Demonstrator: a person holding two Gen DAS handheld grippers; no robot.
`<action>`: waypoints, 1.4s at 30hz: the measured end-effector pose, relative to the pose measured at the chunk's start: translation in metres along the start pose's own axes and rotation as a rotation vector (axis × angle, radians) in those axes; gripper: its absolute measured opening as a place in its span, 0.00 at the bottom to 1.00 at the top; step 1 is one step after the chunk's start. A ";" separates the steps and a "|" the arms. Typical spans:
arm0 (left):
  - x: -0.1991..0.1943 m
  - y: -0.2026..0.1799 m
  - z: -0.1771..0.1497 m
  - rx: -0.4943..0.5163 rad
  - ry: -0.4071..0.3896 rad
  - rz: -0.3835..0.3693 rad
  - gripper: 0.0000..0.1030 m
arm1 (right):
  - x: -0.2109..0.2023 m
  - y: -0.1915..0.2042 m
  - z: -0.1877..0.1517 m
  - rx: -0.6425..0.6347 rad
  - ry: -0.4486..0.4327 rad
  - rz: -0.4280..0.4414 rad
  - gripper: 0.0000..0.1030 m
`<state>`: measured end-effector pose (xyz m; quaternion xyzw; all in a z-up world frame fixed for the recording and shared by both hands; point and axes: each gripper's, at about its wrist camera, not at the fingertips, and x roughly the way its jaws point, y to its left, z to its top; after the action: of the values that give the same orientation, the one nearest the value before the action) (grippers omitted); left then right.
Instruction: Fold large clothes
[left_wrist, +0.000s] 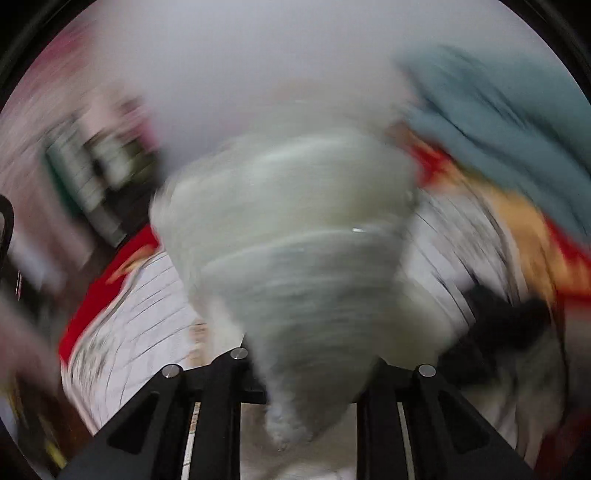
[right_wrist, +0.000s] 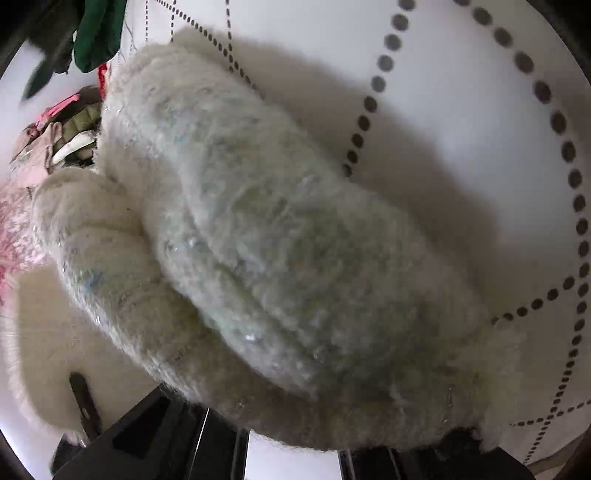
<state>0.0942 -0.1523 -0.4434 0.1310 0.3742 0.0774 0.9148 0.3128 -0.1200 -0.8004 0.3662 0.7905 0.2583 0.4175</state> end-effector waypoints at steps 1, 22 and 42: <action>0.005 -0.019 -0.009 0.072 0.019 -0.021 0.15 | -0.003 -0.001 0.000 -0.007 0.014 0.010 0.00; 0.016 -0.045 -0.031 0.216 0.177 -0.148 0.96 | -0.174 0.056 -0.045 -0.234 -0.209 0.002 0.93; 0.045 0.065 -0.006 -0.298 0.379 -0.014 0.96 | -0.049 0.057 -0.051 -0.217 -0.243 -0.177 0.21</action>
<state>0.1192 -0.0783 -0.4576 -0.0249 0.5244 0.1487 0.8380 0.3094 -0.1296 -0.7103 0.2764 0.7308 0.2582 0.5682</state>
